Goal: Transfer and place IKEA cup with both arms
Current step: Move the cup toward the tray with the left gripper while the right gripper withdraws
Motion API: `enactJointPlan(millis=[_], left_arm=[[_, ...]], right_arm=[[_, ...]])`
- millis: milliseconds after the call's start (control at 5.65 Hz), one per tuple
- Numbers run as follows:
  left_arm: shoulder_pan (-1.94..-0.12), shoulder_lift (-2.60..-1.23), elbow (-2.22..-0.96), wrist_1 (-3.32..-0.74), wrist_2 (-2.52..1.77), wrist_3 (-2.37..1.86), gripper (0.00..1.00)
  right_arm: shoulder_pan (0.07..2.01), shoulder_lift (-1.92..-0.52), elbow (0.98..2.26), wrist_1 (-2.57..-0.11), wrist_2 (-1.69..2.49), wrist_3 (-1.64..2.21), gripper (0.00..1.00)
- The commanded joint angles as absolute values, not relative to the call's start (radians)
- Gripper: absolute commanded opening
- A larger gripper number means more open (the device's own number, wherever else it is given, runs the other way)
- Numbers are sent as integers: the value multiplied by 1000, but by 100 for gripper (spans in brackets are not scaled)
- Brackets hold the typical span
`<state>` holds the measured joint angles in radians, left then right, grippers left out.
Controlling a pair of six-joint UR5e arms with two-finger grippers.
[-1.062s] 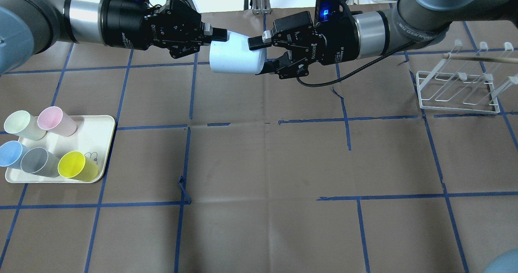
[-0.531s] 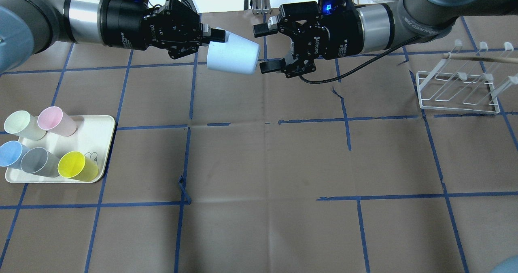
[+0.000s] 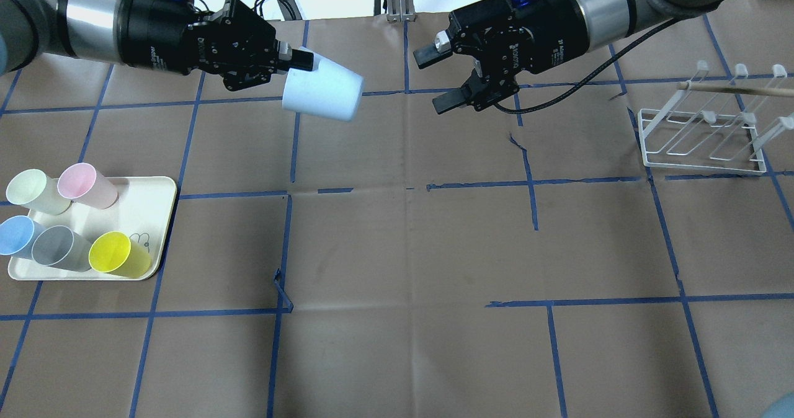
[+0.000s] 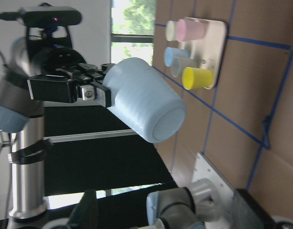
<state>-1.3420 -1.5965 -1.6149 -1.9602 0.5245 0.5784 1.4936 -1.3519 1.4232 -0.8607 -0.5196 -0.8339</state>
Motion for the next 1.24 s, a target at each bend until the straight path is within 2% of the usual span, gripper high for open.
enactJointPlan(millis=[0,354,708,1062], left_arm=[[-1339,-1575,-1614,-1830,892,526,1],[-1336,-1606,-1681,-1561,1265,480,0],[-1325,-1701,-1712,-1326,1585,482,0],[-1274,-1790,-1762,-1104,1679,512,0]], right_arm=[[1511,-1412,1408,-1343,-851,-311,100],[1563,-1457,1387,-1444,-1236,-168,100],[1578,-1453,1387,-1520,-1574,-21,100],[1580,-1456,1396,-1526,-1569,9,100]])
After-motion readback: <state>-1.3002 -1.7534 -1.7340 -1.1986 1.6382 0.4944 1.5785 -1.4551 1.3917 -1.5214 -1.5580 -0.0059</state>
